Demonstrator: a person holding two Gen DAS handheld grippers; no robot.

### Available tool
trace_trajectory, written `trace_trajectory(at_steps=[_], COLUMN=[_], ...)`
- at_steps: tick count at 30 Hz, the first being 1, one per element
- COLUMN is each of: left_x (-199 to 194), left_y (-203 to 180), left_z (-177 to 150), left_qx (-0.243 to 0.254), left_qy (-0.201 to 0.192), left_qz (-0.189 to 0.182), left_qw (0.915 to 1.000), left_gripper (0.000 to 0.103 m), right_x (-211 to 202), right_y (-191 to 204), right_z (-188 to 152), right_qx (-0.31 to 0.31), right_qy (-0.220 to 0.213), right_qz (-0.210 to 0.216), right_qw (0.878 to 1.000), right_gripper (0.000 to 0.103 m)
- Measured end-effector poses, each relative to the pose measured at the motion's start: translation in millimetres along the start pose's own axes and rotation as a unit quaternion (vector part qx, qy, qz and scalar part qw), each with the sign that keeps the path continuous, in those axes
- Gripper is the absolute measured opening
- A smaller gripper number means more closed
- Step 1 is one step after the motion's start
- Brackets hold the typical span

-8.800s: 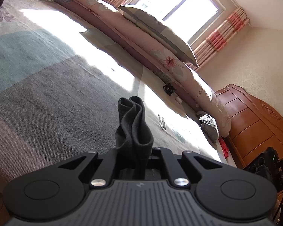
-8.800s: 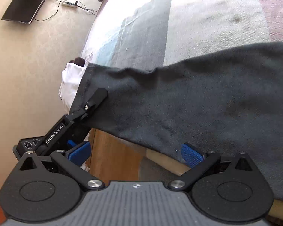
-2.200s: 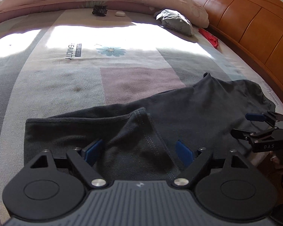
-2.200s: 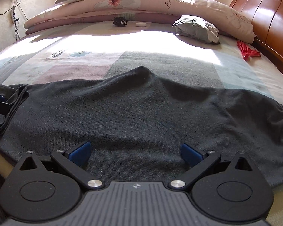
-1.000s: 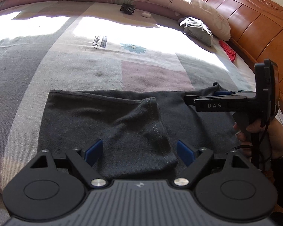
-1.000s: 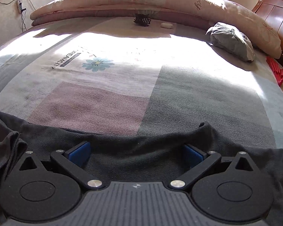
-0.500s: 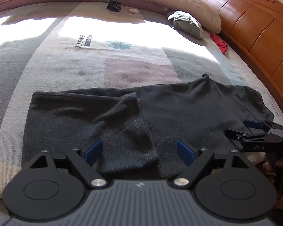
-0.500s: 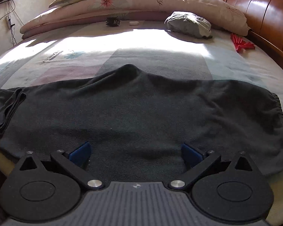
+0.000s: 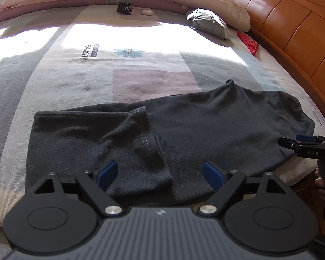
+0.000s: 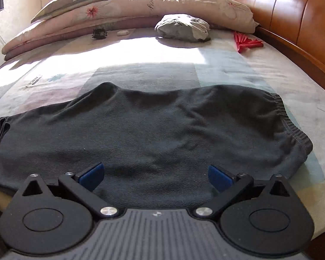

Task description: Fold clothes

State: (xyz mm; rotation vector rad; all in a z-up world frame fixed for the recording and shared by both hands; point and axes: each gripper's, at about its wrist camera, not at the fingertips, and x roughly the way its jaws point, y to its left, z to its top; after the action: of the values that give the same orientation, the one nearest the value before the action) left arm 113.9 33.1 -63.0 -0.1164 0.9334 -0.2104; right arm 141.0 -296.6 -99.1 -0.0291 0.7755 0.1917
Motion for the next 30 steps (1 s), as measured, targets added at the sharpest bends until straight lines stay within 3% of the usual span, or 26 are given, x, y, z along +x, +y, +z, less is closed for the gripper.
trace_trajectory(at_steps=[4, 7, 12, 18, 23, 30], left_x=[-1.6, -0.3, 3.3, 1.4, 5.8, 6.3], left_y=[-5.6, -6.3, -3.5, -10.1, -7.4, -12.7], left_z=[0.2, -3.9, -5.8, -4.0, -10.7, -5.3], left_qx=[0.009, 0.015, 0.025, 0.038, 0.041, 0.051], left_qy=[-0.004, 0.003, 0.015, 0.011, 0.028, 0.027], left_qz=[-0.005, -0.009, 0.015, 0.004, 0.009, 0.009], left_qw=[0.9999, 0.9998, 0.9995, 0.9992, 0.9987, 0.9983], left_gripper=[0.086, 0.087, 0.087, 0.087, 0.087, 0.087], right_x=[3.3, 9.9, 1.3, 11.8, 12.8, 5.1], right_y=[39.6, 53.9, 52.6, 68.9, 57.0, 44.9], right_z=[1.0, -9.5, -5.0, 1.3, -1.5, 5.3], right_qx=[-0.079, -0.114, -0.107, -0.127, -0.086, -0.062], right_qy=[-0.007, 0.010, 0.010, 0.014, 0.028, 0.025], right_qz=[0.039, 0.038, 0.036, 0.009, 0.031, 0.018], right_qw=[0.996, 0.993, 0.994, 0.992, 0.995, 0.998], right_gripper=[0.103, 0.103, 0.103, 0.103, 0.103, 0.103])
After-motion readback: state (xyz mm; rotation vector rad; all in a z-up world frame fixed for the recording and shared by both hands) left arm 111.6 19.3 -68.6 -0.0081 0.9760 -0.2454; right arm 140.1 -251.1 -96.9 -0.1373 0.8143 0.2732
